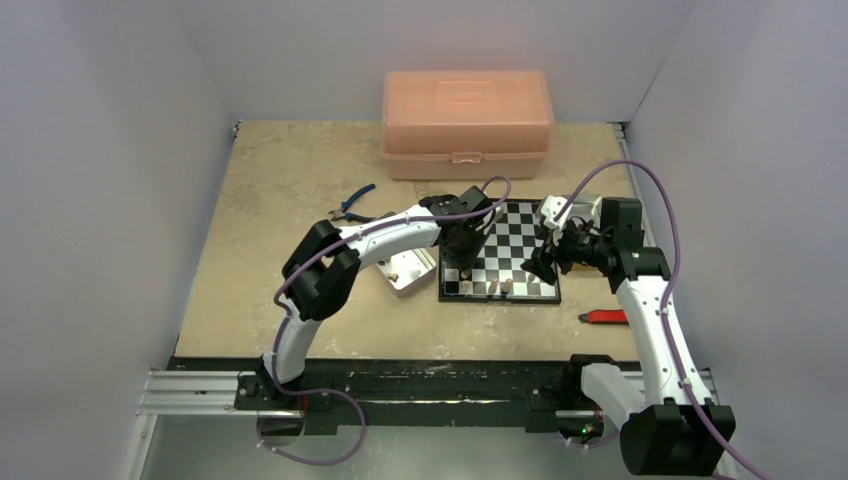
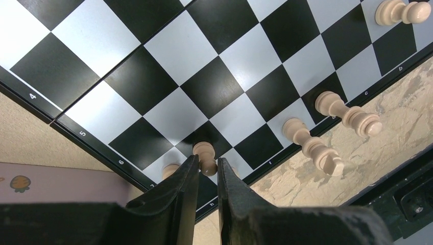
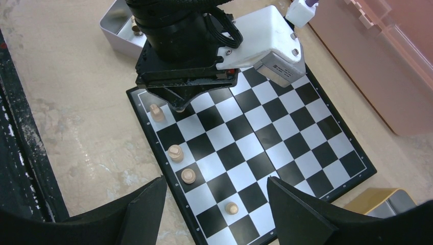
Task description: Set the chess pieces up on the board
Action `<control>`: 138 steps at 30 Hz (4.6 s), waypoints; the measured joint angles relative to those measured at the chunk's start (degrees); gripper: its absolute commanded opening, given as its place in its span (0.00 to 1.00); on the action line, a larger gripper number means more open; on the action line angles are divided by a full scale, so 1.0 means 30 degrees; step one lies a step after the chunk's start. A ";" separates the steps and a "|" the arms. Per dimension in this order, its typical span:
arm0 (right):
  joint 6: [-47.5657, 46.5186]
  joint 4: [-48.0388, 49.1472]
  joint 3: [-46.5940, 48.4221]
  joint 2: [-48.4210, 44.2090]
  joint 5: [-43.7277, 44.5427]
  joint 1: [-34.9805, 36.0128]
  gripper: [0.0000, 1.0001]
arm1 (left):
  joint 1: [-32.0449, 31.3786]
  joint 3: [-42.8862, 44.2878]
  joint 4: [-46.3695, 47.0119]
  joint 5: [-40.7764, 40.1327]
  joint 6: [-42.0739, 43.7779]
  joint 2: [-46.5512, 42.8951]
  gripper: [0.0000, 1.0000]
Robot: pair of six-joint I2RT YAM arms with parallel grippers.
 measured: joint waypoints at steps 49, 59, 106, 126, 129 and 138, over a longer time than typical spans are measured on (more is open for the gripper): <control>-0.0138 -0.0007 0.0000 0.0000 0.0007 0.0000 0.76 | -0.0015 0.0634 -0.0401 -0.0262 0.0284 0.0357 0.22; -0.0138 -0.0007 0.0000 0.0000 0.0007 0.0000 0.76 | -0.0015 0.0641 -0.0408 -0.0262 0.0284 0.0357 0.30; -0.5217 -0.3599 0.0015 0.3162 -0.3169 -0.1974 0.76 | 0.7023 -1.0899 0.2834 -0.0823 0.0823 -1.3712 0.28; -0.5195 -0.3490 0.0015 0.2361 -0.3133 -0.2062 0.77 | 0.7031 -0.6360 -0.0277 -0.1902 0.2900 -0.5858 0.25; -0.5187 -0.3424 0.0015 0.2346 -0.3133 -0.2062 0.77 | 0.7031 -0.6215 -0.0393 -0.1894 0.2965 -0.5340 0.25; -0.5122 -0.3395 0.0015 0.2346 -0.3126 -0.2062 0.77 | 0.7031 -0.6215 -0.0605 -0.1770 0.2973 -0.4350 0.24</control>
